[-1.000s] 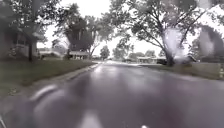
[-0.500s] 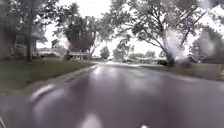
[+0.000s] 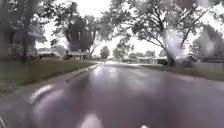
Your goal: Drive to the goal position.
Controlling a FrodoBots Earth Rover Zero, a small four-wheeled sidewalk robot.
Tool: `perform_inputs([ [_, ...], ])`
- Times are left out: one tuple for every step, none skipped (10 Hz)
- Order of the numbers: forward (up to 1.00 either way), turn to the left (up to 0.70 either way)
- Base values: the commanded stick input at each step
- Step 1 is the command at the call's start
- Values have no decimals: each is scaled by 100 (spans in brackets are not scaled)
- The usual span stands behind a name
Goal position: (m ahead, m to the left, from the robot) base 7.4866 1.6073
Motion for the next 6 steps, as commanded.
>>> perform_inputs([
  [50,50],
  [50,20],
  [50,0],
  [50,0],
  [50,0],
  [50,0],
])
